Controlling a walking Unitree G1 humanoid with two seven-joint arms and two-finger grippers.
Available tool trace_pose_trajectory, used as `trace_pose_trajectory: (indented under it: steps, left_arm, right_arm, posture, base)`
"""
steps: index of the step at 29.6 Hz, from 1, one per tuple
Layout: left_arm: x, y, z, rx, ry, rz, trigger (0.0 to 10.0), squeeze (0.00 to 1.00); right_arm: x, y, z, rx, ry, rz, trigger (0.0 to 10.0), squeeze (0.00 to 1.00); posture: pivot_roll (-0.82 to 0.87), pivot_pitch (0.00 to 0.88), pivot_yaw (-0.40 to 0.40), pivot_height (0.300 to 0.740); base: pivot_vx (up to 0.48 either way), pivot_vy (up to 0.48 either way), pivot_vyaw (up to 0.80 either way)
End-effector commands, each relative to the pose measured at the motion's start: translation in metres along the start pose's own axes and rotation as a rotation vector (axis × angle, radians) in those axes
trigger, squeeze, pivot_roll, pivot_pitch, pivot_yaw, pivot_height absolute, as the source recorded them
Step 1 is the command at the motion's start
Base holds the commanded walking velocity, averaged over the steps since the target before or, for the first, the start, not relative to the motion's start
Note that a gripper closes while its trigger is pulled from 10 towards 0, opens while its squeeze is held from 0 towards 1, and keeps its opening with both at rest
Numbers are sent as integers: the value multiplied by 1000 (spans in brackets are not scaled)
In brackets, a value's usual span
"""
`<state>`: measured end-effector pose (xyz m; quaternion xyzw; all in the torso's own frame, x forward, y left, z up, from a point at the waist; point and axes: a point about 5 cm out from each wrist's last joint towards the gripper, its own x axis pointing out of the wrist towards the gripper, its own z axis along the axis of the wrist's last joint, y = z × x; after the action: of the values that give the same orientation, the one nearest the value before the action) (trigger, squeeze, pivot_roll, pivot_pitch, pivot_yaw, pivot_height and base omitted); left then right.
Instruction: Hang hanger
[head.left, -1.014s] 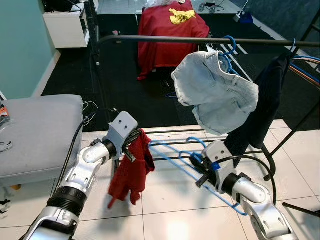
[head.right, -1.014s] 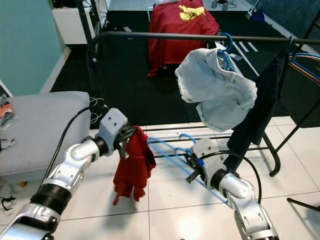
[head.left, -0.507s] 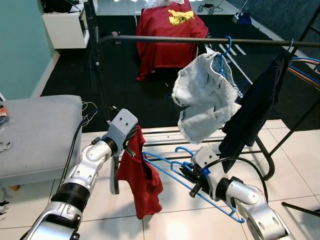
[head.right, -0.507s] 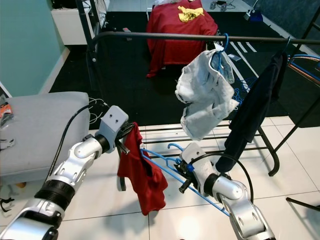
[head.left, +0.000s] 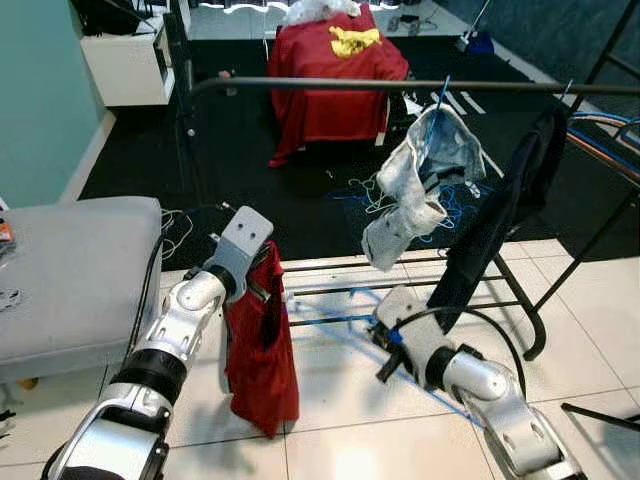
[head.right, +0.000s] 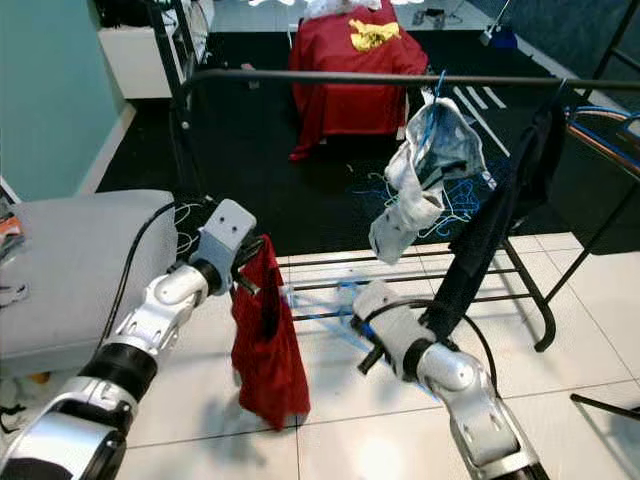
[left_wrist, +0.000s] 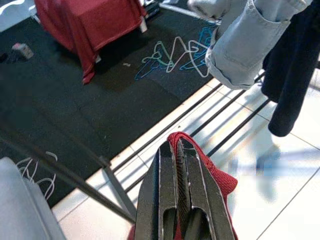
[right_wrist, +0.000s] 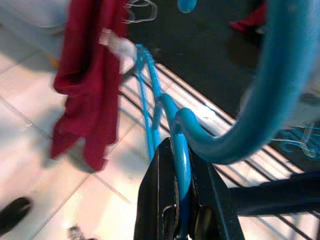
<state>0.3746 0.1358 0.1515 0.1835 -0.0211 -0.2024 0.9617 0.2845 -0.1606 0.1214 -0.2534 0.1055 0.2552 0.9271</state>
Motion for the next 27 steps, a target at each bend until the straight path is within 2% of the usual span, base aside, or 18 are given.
trace_pose_trajectory:
  steps: [1, 7, 9, 11, 21, 27]
  left_arm:
    - [-2, 0, -4, -22, 14, 13, 10000, 0]
    - [-4, 2, -6, -25, 17, 14, 10000, 0]
    - [-2, 4, -7, -19, 29, 27, 10000, 0]
    - [1, 5, -7, -20, 44, 43, 10000, 0]
    - [7, 0, -2, -32, 49, 50, 10000, 0]
    - [8, -2, 5, -51, 8, 25, 10000, 0]
  right_arm:
    - [-4, -5, -9, 7, 31, -47, 10000, 0]
    - [-7, -2, -5, 35, 4, -13, 10000, 0]
    - [-11, 15, 8, 73, -51, 157, 10000, 0]
    - [-16, 26, 15, 85, -57, 274, 10000, 0]
    - [-20, 25, 21, 68, -23, 334, 10000, 0]
    - [-13, 16, 16, 33, -22, 245, 10000, 0]
  posture:
    - [-88, 143, -9, 740]
    - [-91, 146, -8, 740]
    - [-90, 145, -7, 740]
    - [-91, 144, -6, 740]
    - [-92, 140, -5, 740]
    - [-86, 140, -7, 740]
  base:
    - [0, 0, 0]
    - [0, 0, 0]
    - [0, 0, 0]
    - [0, 0, 0]
    - [0, 0, 0]
    - [0, 0, 0]
